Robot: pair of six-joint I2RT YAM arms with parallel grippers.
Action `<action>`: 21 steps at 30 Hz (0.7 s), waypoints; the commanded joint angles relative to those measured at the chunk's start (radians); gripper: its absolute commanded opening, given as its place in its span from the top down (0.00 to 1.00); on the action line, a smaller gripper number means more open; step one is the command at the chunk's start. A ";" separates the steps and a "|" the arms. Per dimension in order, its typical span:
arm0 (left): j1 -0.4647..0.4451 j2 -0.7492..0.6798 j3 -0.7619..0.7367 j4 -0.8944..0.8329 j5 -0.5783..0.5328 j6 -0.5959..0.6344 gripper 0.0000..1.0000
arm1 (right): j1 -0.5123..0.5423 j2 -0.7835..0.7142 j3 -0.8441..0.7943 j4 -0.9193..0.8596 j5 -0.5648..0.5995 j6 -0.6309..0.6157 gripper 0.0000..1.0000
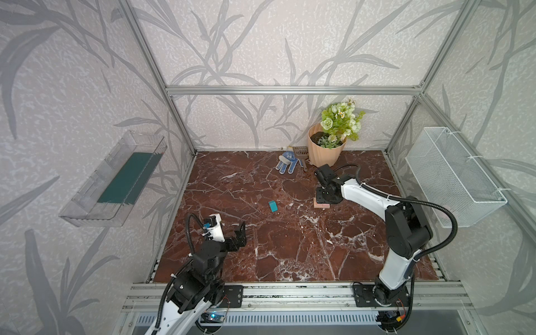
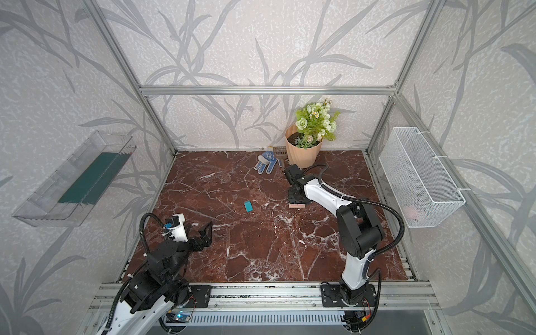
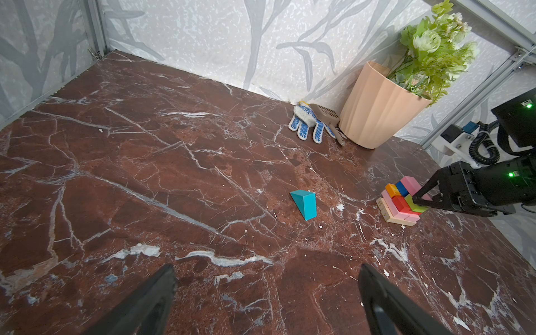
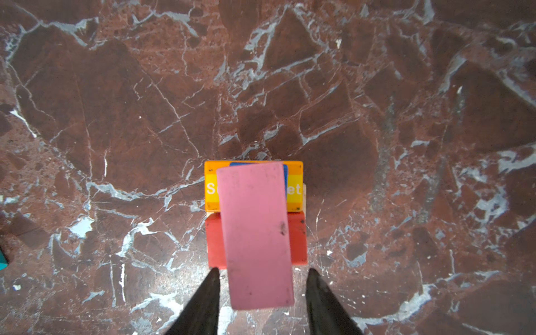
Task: Build the wood block tower
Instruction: 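Open the right gripper and move it over the teal block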
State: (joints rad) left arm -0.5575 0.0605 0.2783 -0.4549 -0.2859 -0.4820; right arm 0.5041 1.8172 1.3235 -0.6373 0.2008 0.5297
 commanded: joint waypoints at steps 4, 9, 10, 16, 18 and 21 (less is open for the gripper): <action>-0.005 0.002 0.002 0.009 -0.005 0.006 0.01 | 0.065 -0.105 0.020 -0.074 0.085 0.005 0.47; -0.004 0.002 0.003 0.009 -0.004 0.005 0.01 | 0.132 -0.208 0.005 -0.076 0.135 -0.003 0.42; -0.005 0.001 0.004 0.009 -0.005 0.005 0.01 | 0.142 -0.225 0.003 -0.079 0.140 -0.004 0.42; -0.004 0.002 0.003 0.007 -0.003 0.005 0.01 | 0.197 -0.290 -0.028 -0.021 0.089 -0.009 0.42; -0.005 0.002 0.003 0.007 -0.005 0.005 0.01 | 0.236 -0.286 -0.022 0.009 0.069 -0.018 0.42; -0.004 0.001 0.003 0.007 -0.005 0.005 0.01 | 0.299 -0.241 0.017 0.034 0.049 -0.033 0.40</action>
State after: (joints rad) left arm -0.5575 0.0605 0.2783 -0.4549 -0.2859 -0.4816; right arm 0.7544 1.5463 1.3155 -0.6426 0.2829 0.5198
